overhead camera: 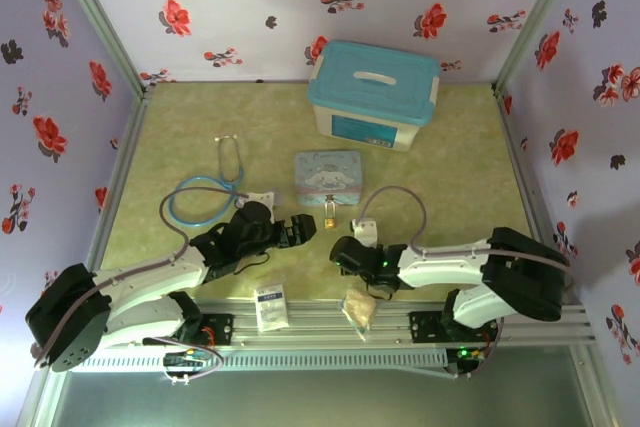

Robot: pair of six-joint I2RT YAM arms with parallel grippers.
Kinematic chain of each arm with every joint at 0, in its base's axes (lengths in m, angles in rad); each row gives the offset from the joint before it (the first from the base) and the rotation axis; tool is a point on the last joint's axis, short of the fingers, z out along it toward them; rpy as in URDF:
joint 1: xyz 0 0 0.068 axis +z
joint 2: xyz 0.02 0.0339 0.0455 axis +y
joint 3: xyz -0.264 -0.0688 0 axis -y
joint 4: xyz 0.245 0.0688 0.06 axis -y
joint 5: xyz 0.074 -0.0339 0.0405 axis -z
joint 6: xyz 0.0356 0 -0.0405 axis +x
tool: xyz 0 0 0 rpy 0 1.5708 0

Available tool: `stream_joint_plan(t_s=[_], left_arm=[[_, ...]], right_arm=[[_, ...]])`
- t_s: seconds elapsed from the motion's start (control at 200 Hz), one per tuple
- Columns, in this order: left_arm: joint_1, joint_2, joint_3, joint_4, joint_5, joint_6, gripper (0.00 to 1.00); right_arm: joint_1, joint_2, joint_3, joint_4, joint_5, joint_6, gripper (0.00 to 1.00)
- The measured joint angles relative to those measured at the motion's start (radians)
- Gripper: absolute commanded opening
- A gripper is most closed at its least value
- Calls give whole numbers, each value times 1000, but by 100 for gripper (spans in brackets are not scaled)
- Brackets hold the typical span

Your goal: Unlock the padlock with the key

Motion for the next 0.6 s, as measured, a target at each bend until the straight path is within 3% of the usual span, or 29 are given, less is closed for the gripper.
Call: stream_joint_plan(t_s=[0.3,0.6], left_arm=[[-27,72,-7,79,-3,-15,100],[-81,203,17,199,1,-122,96]], right_arm=[[-120,-185,-92,1,-193,-131,0],[-164,-311,-93,-21,-254,-295,0]])
